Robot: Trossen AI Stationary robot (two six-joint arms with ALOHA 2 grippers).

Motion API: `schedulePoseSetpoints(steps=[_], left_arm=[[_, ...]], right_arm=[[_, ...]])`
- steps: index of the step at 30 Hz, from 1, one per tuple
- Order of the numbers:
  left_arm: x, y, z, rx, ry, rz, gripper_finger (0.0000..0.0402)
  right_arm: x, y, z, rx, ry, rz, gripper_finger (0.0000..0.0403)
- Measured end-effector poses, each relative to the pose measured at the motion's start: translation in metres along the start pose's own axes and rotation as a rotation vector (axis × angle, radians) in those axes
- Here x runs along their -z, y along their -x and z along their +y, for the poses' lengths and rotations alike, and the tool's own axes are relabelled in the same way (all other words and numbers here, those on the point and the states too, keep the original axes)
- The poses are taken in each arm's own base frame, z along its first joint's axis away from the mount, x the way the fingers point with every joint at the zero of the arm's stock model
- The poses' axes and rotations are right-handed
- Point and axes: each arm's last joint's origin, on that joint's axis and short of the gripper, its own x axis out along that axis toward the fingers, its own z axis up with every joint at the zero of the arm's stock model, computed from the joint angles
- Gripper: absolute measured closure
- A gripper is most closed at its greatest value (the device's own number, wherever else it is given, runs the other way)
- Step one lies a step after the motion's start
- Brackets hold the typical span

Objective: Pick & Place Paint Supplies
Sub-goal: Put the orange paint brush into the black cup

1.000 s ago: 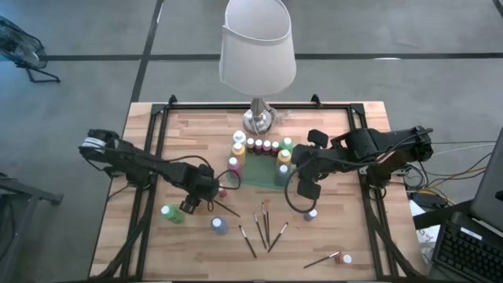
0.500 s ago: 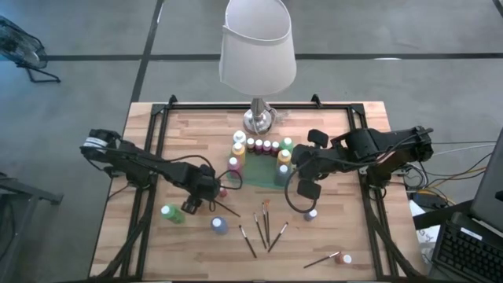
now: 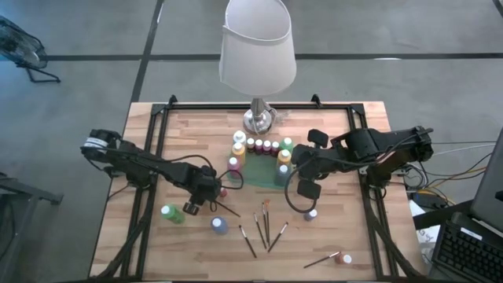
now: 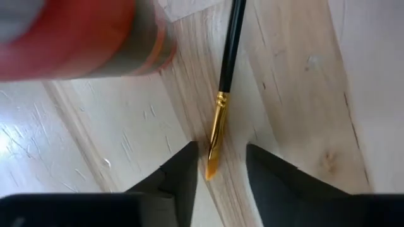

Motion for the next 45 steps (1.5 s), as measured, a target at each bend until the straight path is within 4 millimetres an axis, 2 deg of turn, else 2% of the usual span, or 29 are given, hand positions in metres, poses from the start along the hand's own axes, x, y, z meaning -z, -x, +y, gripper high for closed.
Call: schedulePoseSetpoints(steps=[15,20,24,26,30,35,41,45], left_arm=[[0.006,0.0,-0.001,0.005,-0.033,0.065,0.0392],[0.006,0.003,-0.001,-0.002,-0.043,0.078,0.0397],[0.003,0.014,0.0,-0.017,-0.043,0.142,0.0399],[-0.006,0.027,0.002,-0.042,-0.049,0.099,0.04],[-0.01,0.051,0.002,-0.048,-0.051,0.09,0.04],[-0.016,0.094,0.001,-0.057,-0.054,0.041,0.04],[-0.023,0.165,-0.001,-0.099,-0.111,-0.051,0.0401],[-0.031,0.215,-0.004,-0.317,-0.202,-0.121,0.0401]], right_arm=[[0.0,0.0,0.0,0.001,0.0,-0.001,0.029],[0.0,0.0,0.0,0.002,0.0,0.0,0.0277],[0.0,0.0,0.0,0.002,-0.002,0.0,0.0269],[0.0,0.0,0.0,0.002,-0.003,0.0,0.0265],[0.0,0.0,0.0,0.002,-0.003,0.0,0.0259],[0.0,0.0,0.0,0.002,-0.003,0.0,0.0254],[0.0,0.0,0.0,0.001,-0.004,-0.001,0.0265],[-0.001,0.0,0.0,-0.001,-0.006,-0.005,0.0281]])
